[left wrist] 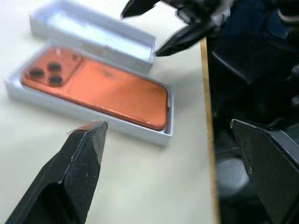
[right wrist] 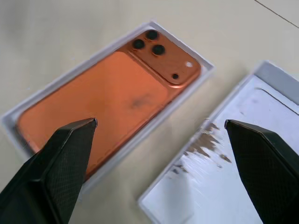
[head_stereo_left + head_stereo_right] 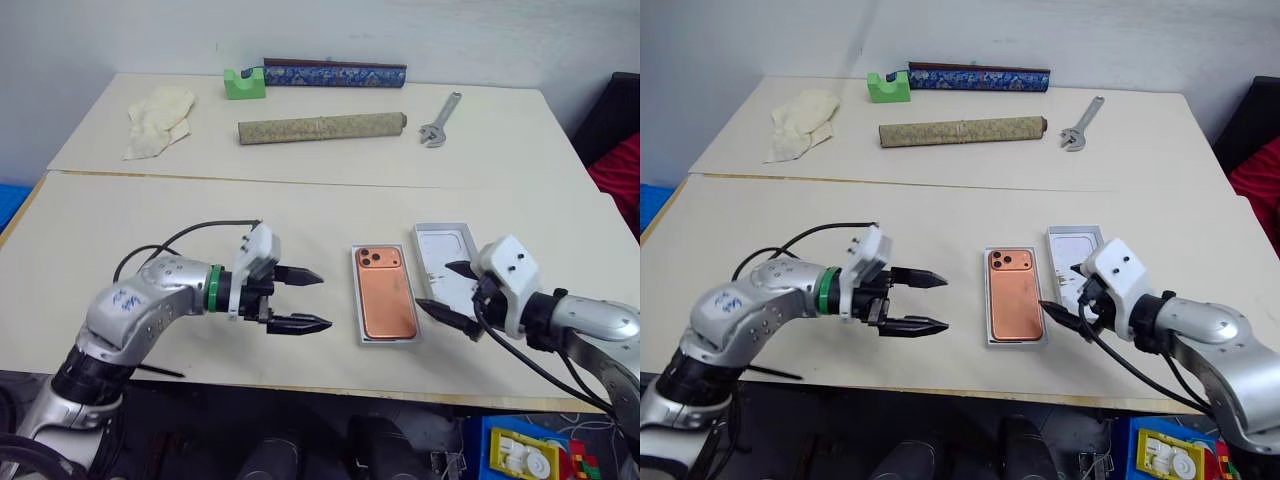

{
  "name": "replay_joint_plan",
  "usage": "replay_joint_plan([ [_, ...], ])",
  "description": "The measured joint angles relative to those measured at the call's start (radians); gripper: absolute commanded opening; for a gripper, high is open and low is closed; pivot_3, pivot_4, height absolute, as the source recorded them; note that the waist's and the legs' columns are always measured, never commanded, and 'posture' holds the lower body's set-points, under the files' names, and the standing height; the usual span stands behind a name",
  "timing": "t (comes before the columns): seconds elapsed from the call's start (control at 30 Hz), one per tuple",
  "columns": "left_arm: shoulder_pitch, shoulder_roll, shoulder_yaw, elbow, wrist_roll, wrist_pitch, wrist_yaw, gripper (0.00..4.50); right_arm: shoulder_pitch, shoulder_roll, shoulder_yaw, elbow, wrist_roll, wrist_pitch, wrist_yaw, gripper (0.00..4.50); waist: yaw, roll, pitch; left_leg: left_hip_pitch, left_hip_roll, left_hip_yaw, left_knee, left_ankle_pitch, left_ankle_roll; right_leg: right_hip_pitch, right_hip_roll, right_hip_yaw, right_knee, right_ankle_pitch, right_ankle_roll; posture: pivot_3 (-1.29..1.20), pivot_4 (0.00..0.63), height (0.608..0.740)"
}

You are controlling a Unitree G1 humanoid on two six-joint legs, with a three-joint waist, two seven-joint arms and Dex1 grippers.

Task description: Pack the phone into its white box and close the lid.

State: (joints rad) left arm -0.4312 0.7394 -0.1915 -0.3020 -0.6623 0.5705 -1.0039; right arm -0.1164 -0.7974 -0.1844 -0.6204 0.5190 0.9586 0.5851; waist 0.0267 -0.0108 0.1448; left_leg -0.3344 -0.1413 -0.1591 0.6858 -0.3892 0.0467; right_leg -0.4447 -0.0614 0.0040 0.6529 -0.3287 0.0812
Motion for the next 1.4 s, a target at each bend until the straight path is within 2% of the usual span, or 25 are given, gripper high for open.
replay_joint_plan([
  [0.1, 0.014, -0.030, 0.033, 0.046, 0.070, -0.174, -0.061, 4.47, -0.077, 0.065, 0.050, 0.058, -0.037, 0.075, -0.105, 4.50, 0.000, 0.000, 0.000, 0.000, 0.000, 0.000, 0.000, 0.000, 0.000, 0.000, 0.000, 0.000, 0.000, 0.000, 0.000, 0.00, 0.150, 0.740],
  [0.17, 0.013, -0.034, 0.037, 0.077, 0.115, -0.234, -0.070, 4.50, -0.104, 0.086, 0.080, 0.097, -0.063, 0.104, -0.150, 4.05, -0.001, 0.000, 0.000, 0.000, 0.000, 0.000, 0.000, 0.000, 0.000, 0.000, 0.000, 0.000, 0.001, 0.000, 0.000, 0.00, 0.150, 0.740],
  [0.2, 0.013, -0.034, 0.037, 0.081, 0.119, -0.238, -0.070, 4.50, -0.106, 0.088, 0.084, 0.101, -0.067, 0.107, -0.154, 3.96, -0.001, 0.000, 0.000, 0.000, 0.000, 0.000, 0.000, 0.000, 0.000, 0.000, 0.000, 0.000, 0.002, 0.000, 0.000, 0.00, 0.150, 0.740],
  [0.27, 0.013, -0.036, 0.037, 0.084, 0.138, -0.248, -0.073, 4.50, -0.131, 0.108, 0.105, 0.137, -0.090, 0.113, -0.182, 3.31, -0.003, 0.000, 0.000, 0.000, 0.000, 0.000, -0.001, 0.000, 0.001, 0.000, 0.000, 0.000, 0.004, 0.000, 0.001, 0.00, 0.150, 0.740],
  [0.47, 0.013, -0.051, 0.037, 0.082, 0.155, -0.242, -0.070, 4.50, -0.164, 0.133, 0.138, 0.194, -0.129, 0.108, -0.202, 3.31, -0.004, 0.000, 0.000, 0.000, 0.000, 0.000, 0.000, 0.000, 0.001, 0.000, 0.000, 0.000, 0.004, 0.001, 0.001, 0.00, 0.150, 0.740],
  [0.6, 0.008, -0.065, 0.039, 0.081, 0.155, -0.217, -0.057, 4.50, -0.163, 0.184, 0.167, 0.207, -0.157, 0.108, -0.233, 2.41, -0.007, 0.000, 0.000, 0.000, 0.000, 0.001, 0.001, 0.000, 0.001, 0.000, 0.000, 0.000, 0.006, 0.001, 0.001, 0.00, 0.150, 0.740],
  [0.8, 0.008, -0.066, 0.061, 0.082, 0.158, -0.209, -0.055, 4.50, -0.133, 0.263, 0.143, 0.156, -0.181, 0.133, -0.305, 0.26, -0.006, -0.002, -0.001, 0.000, 0.000, 0.000, 0.001, 0.000, 0.001, 0.000, 0.000, 0.000, 0.006, 0.001, 0.001, 0.00, 0.150, 0.740],
  [0.83, 0.008, -0.066, 0.064, 0.084, 0.159, -0.209, -0.055, 4.50, -0.125, 0.275, 0.129, 0.138, -0.166, 0.155, -0.304, 0.04, -0.006, -0.002, -0.001, 0.000, 0.000, 0.000, 0.001, 0.000, 0.001, 0.000, 0.000, 0.000, 0.006, 0.001, 0.001, 0.00, 0.150, 0.740],
  [1.0, 0.007, -0.065, 0.076, 0.117, 0.166, -0.210, -0.060, 4.50, -0.139, 0.374, -0.045, 0.006, 0.006, 0.355, -0.269, 0.04, -0.010, -0.001, -0.001, 0.000, 0.000, 0.000, 0.001, 0.000, 0.001, 0.000, 0.001, 0.000, 0.006, 0.001, 0.001, 0.00, 0.150, 0.740],
  [1.07, 0.007, -0.064, 0.080, 0.131, 0.178, -0.213, -0.064, 4.50, -0.214, 0.486, -0.195, -0.039, 0.171, 0.515, -0.219, 0.04, -0.016, -0.001, -0.001, 0.000, 0.001, 0.000, 0.000, 0.000, 0.001, 0.000, 0.001, 0.000, 0.006, 0.001, 0.001, 0.00, 0.150, 0.740],
  [1.13, 0.007, -0.063, 0.093, 0.137, 0.183, -0.219, -0.066, 4.50, -0.241, 0.575, -0.267, -0.044, 0.350, 0.599, -0.201, 0.04, -0.022, -0.001, -0.001, 0.001, 0.002, -0.001, -0.001, 0.000, 0.001, 0.000, 0.001, -0.001, 0.007, 0.001, 0.001, 0.00, 0.150, 0.740],
  [1.2, 0.008, -0.060, 0.108, 0.153, 0.193, -0.224, -0.064, 4.50, -0.229, 0.611, -0.283, -0.027, 0.518, 0.644, -0.218, 0.04, -0.028, 0.000, 0.000, 0.001, 0.001, -0.001, -0.001, 0.000, 0.001, -0.001, 0.001, -0.001, 0.007, 0.001, 0.000, 0.00, 0.150, 0.740],
  [1.27, 0.025, -0.050, 0.137, 0.162, 0.199, -0.223, -0.057, 4.50, -0.236, 0.600, -0.257, 0.015, 0.666, 0.651, -0.265, 0.04, -0.029, 0.001, 0.000, 0.002, 0.000, -0.001, -0.001, -0.001, 0.002, -0.001, 0.000, -0.002, 0.007, 0.001, 0.000, 0.00, 0.150, 0.740],
  [1.33, 0.040, -0.042, 0.153, 0.159, 0.200, -0.224, -0.053, 4.50, -0.256, 0.627, -0.230, 0.059, 0.726, 0.652, -0.307, 0.04, -0.031, 0.000, 0.000, 0.002, 0.000, -0.001, -0.001, -0.001, 0.002, -0.001, 0.000, -0.002, 0.007, 0.001, 0.000, 0.00, 0.150, 0.740],
  [1.4, 0.069, -0.028, 0.174, 0.154, 0.201, -0.223, -0.044, 4.50, -0.279, 0.696, -0.189, 0.165, 0.834, 0.630, -0.410, 0.04, -0.041, 0.000, 0.000, 0.003, 0.001, -0.001, -0.002, -0.001, 0.002, -0.001, 0.000, -0.003, 0.008, 0.001, -0.001, 0.00, 0.150, 0.740],
])
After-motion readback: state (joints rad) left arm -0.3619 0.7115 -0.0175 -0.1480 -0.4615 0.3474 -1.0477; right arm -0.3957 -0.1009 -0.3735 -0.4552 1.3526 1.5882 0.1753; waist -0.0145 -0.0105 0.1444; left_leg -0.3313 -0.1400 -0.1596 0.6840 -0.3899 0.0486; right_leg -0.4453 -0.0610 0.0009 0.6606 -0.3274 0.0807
